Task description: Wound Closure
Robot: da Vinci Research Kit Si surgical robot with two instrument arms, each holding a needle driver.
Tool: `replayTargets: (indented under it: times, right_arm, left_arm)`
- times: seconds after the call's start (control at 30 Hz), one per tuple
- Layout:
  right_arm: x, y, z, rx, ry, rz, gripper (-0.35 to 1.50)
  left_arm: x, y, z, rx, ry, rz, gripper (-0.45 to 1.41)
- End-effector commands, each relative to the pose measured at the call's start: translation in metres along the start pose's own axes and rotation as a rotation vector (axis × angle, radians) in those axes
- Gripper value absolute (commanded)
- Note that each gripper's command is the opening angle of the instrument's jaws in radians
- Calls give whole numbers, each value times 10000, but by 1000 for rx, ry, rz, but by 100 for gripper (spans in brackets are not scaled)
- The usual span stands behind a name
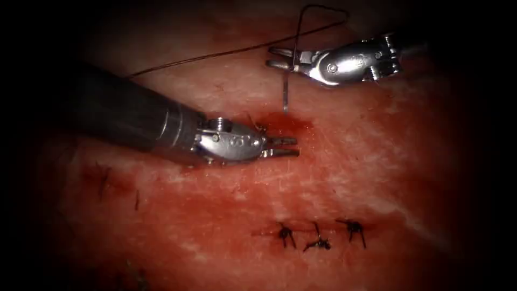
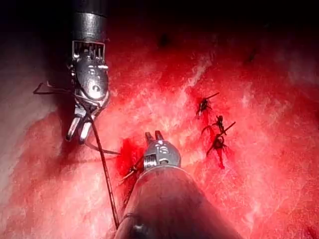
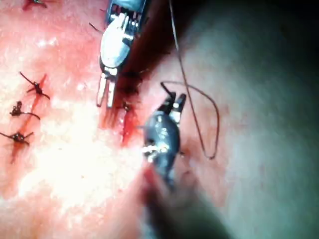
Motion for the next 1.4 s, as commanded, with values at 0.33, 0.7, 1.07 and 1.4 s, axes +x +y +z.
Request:
replayTargets:
  times: [0.33, 0.7, 1.07, 1.4]
  right_arm:
    - [-18, -14, 9, -3, 7, -70, -35]
    - [-28, -18, 12, -2, 19, -205, -35]
    - [-25, -10, 12, -18, 24, -233, -35]
    - [-33, -26, 13, -18, 27, -266, -35]
  left_arm:
    - [-29, -6, 11, -7, -28, -6, -5]
    - [-58, -7, 23, -7, -78, -15, -2]
    - [-80, -10, 33, -1, -93, -19, 0]
    - [-81, -11, 28, -5, -92, -19, 0]
